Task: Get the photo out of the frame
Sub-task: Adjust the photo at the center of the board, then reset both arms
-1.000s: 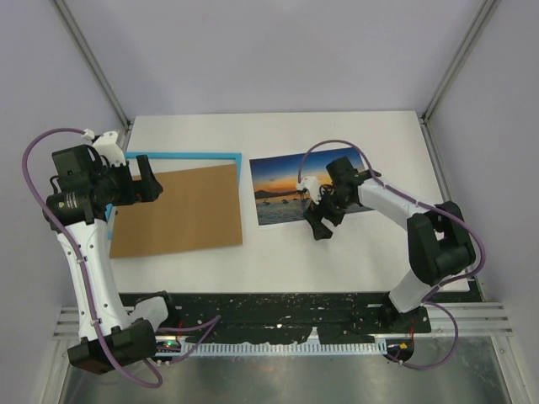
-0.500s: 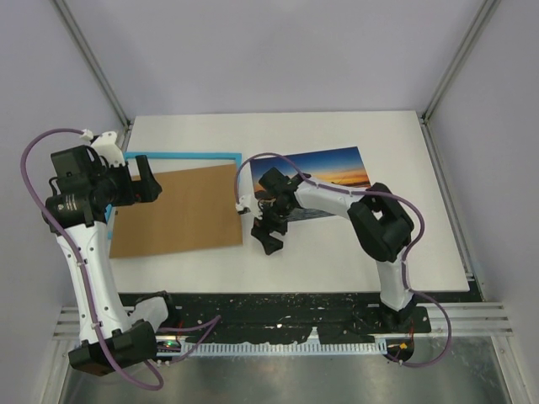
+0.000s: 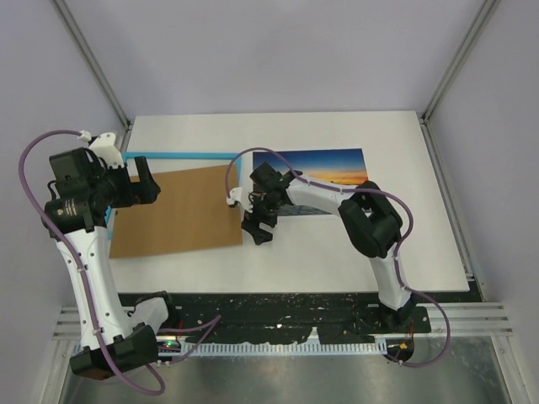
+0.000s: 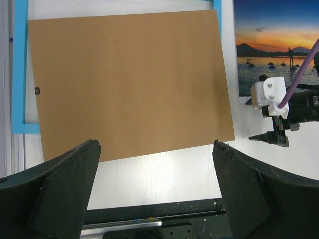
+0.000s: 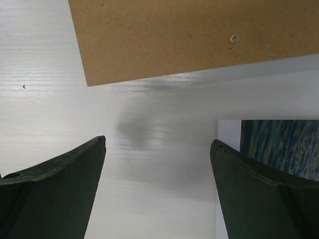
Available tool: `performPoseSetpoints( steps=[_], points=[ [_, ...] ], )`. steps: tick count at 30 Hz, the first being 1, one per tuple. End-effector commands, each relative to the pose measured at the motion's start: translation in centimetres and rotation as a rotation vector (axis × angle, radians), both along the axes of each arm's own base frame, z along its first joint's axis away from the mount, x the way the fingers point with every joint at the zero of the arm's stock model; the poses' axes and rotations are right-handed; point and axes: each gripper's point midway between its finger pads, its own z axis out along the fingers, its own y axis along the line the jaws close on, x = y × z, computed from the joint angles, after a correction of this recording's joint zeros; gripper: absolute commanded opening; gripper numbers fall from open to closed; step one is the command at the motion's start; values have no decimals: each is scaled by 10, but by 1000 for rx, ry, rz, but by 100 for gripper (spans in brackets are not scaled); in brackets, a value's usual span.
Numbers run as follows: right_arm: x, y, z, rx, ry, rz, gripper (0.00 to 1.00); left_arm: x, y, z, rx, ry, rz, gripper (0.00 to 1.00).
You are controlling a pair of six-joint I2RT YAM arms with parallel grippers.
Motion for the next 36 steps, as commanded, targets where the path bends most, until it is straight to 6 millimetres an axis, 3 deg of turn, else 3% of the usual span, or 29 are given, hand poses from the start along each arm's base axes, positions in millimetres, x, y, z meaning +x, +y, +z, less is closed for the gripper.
performPoseSetpoints(
  steps=[1,7,9,12,13,15,17,20,21,22,23,24,25,26,30,31,36],
  points=[
    [14,0,-14,-45,-52,-14,90,1,0,12,8,-44,8,100],
    [25,9,2,-24,-84,-18,90,0,-1,14,10,-52,8,100],
    [20,11,22,5,-75,-9,90,-2,0,14,23,-58,10,100],
    [11,8,77,78,-106,-9,90,-3,2,16,44,-75,12,100],
    [8,6,87,84,-118,-13,90,-4,3,18,56,-88,12,100],
    [9,-7,122,103,-183,-51,90,-4,5,20,79,-118,13,100],
    [5,-27,161,134,-253,-95,90,-6,5,25,110,-169,6,100],
    [8,-65,183,130,-316,-200,90,-4,2,29,139,-241,-26,100],
    [5,-76,202,162,-339,-238,90,-4,0,29,143,-266,-43,100],
    [8,-92,201,156,-335,-285,90,-3,-5,31,146,-295,-70,100],
    [6,-105,219,186,-369,-346,90,-3,-7,33,150,-321,-85,99],
    [9,-119,217,174,-380,-393,90,-3,-12,33,142,-342,-109,100],
    [9,-133,234,201,-439,-452,90,-3,-15,34,141,-365,-127,100],
    [12,-147,228,185,-451,-502,90,-3,-19,34,134,-382,-148,100],
    [23,-208,261,233,-660,-769,90,-2,-29,38,130,-464,-198,100],
    [26,-231,271,234,-746,-869,90,-2,-31,38,127,-480,-208,100],
    [20,-296,297,295,-970,-1121,90,1,-39,32,122,-525,-261,100]
  ],
)
